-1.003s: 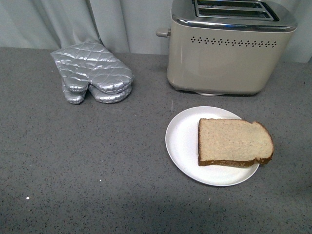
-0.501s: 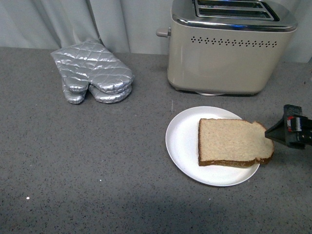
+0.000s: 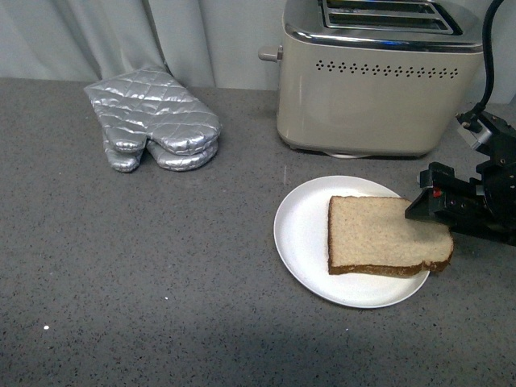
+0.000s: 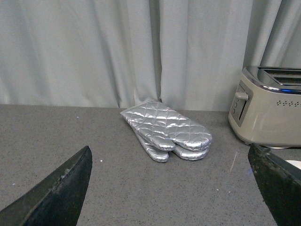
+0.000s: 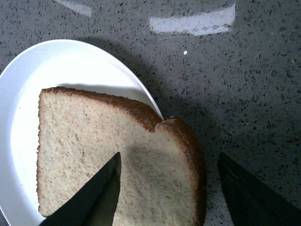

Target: Put bread into toaster

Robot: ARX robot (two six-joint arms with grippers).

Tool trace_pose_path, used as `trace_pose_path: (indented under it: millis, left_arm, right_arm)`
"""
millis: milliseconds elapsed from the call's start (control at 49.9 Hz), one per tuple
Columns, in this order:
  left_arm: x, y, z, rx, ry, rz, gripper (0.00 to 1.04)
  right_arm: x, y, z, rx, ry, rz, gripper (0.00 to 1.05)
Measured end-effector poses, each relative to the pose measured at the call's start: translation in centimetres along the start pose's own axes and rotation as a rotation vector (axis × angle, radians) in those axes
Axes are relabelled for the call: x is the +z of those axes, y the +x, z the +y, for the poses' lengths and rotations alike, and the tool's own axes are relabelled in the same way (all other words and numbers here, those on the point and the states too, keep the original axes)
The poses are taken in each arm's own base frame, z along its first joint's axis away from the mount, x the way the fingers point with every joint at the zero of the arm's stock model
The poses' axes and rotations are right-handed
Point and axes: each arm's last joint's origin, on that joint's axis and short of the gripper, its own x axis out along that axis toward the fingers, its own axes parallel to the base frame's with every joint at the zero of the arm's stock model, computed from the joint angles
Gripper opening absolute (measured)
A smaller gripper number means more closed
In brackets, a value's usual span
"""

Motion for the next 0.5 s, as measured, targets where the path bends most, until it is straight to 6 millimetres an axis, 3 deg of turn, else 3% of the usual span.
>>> trace_pose_path:
  millis: [401,501]
  left_arm:
    - [0.0,0.0,0.0,0.000,0.000,0.000,0.98]
    - [0.0,0.0,0.0,0.000,0.000,0.000,0.98]
  right_arm:
    - [0.2,-0.2,0.3,-0.006,0.041,0.059,0.02]
    - [0.6,-1.6,0.8,0.028,0.062,0.051,0.00]
